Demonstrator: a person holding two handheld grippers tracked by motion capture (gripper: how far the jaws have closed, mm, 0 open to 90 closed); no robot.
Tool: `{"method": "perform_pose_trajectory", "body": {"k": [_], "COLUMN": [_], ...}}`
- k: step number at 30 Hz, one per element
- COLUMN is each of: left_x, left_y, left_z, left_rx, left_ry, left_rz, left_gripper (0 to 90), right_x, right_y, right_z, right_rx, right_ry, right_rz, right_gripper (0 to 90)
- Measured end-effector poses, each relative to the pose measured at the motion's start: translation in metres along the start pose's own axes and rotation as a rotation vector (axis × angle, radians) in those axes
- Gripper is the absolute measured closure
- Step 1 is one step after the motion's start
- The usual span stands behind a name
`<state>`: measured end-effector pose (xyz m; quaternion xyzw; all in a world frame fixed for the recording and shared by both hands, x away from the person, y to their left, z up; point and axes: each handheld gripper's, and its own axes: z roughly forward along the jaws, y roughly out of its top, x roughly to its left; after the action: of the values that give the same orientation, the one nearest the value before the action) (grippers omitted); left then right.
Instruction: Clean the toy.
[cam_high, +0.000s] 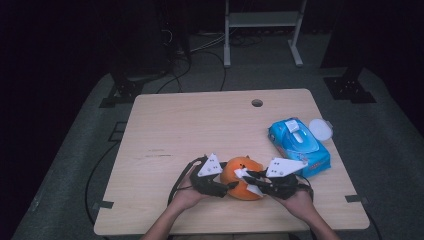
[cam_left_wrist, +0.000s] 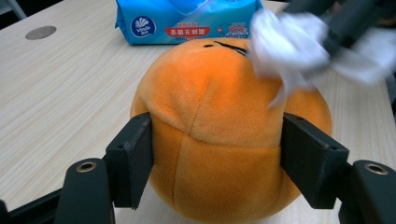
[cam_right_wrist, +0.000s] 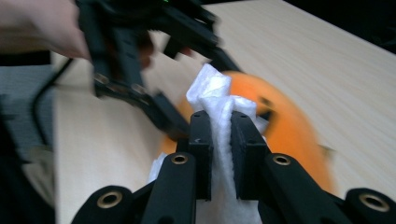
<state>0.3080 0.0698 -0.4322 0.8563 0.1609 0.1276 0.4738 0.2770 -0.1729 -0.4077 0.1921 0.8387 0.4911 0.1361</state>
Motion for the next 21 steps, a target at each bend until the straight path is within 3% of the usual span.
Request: {"method": "perform_pose_trajectory", "body": {"k": [3,4,5,6,9,10,11,12,13,15,17,18,19,20,21], "left_x": [-0.001,-0.003,-0.003,-0.006,-0.005,-0.004,-0.002,0.0,0.003,0.004,0.0,0.0,-0.003,-0.01,-0.013], "left_y": [-0.003,-0.004,-0.004,-0.004,-0.005,-0.005,-0.004,-0.002,-0.001,-0.001,-0.003,-0.003,-0.002,0.0,0.001], "left_z": [-0.001,-0.001,-0.001,-0.001,-0.001,-0.002,-0.002,-0.002,-0.001,-0.001,0.001,0.001,0.001,0.0,0.0], "left_rx": [-0.001,-0.009,-0.009,-0.002,0.0,-0.002,-0.003,-0.006,-0.019,-0.027,-0.032,-0.032,-0.029,-0.012,-0.006], "left_ry": [0.004,-0.002,-0.002,-0.006,-0.015,-0.024,-0.035,-0.048,-0.07,-0.071,-0.036,-0.036,-0.031,-0.014,-0.011], "left_rz": [0.016,0.042,0.042,0.081,0.081,0.066,0.04,0.012,-0.063,-0.086,-0.039,-0.039,-0.014,0.072,0.109], "left_gripper": [31.0,31.9,32.1,32.1,31.6,26.6,26.6,19.2,17.6,17.6,24.3,26.5,26.5,29.7,30.5], "right_x": [0.006,0.002,0.002,-0.005,-0.013,-0.019,-0.019,-0.019,-0.016,-0.012,-0.002,-0.002,0.0,0.0,0.0], "right_y": [0.006,0.007,0.007,0.006,0.002,-0.004,-0.004,-0.007,-0.007,-0.006,-0.001,-0.001,0.002,0.007,0.01], "right_z": [0.007,0.005,0.005,0.001,-0.003,-0.005,-0.005,-0.005,-0.005,-0.004,0.001,0.001,0.003,0.006,0.007], "right_rx": [0.011,-0.007,-0.007,-0.018,-0.014,-0.005,-0.005,0.004,0.004,0.008,0.003,0.003,0.0,-0.014,-0.019], "right_ry": [-0.001,-0.007,-0.007,-0.029,-0.06,-0.059,-0.059,-0.053,-0.05,-0.036,-0.004,-0.004,0.008,0.012,0.009], "right_rz": [-0.034,-0.023,-0.023,0.003,0.024,0.055,0.055,0.055,0.044,0.038,0.017,0.017,0.017,0.012,0.013], "right_gripper": [79.2,79.2,79.2,79.2,79.2,79.2,79.2,79.2,79.2,79.2,79.2,79.2,79.2,79.3,79.2]}}
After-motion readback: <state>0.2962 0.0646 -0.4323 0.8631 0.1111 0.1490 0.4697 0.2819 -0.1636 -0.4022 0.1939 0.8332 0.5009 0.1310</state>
